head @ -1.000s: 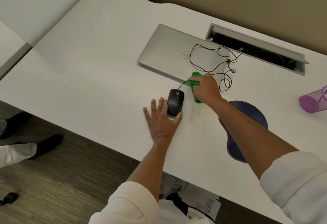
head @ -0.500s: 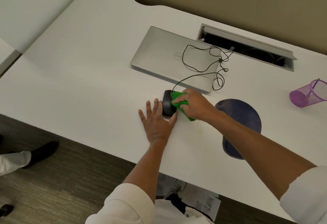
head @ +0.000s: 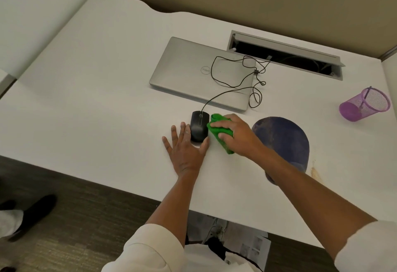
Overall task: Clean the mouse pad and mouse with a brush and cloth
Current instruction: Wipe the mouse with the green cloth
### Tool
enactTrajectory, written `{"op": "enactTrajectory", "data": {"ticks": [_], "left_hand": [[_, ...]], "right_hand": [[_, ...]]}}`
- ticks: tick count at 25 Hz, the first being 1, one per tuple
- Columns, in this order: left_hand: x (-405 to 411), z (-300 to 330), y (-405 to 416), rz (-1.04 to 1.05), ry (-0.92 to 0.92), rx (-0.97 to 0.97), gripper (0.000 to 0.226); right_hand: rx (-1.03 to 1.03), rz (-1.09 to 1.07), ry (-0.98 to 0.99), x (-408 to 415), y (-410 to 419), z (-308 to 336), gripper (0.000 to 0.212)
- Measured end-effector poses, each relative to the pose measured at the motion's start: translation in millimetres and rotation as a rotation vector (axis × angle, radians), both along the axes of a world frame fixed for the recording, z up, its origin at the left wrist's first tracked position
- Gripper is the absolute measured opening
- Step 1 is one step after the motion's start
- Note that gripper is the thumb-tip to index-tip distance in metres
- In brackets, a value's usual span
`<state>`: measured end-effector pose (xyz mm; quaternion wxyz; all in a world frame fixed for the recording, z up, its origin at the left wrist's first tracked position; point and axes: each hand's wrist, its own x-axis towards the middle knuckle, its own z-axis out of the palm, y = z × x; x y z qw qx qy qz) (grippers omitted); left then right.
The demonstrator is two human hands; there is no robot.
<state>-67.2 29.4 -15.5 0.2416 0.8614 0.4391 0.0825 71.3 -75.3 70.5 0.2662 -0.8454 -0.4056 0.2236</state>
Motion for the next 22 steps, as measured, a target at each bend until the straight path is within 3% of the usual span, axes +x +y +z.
{"op": "enactTrajectory", "data": {"ticks": [3,9,13,19,22], "left_hand": [[2,1,-1,0.011,0.008,-0.002,0.086],[0,2,-1,-0.009,0.034,-0.009,0.080],[2,2,-2,0.000,0.021,0.003,0.089],[2,5,-2,0.004,-0.006,-0.002,0.092],[1,3,-1,-0.001,0.022,-0.002,0.079]], "right_hand": [[0.001,-0.054,-0.037,-3,21,-11,0.040],[0.020,0.110,-0.026,-38,-11,-16,0.034],[0.027,-0.075,-0.036,-4,-1,-12,0.035],[-0.036,0.051,-0.086,-39,27,-16,0.035],[-0.084,0.167,-0.012,-26,20,-5,0.035]]}}
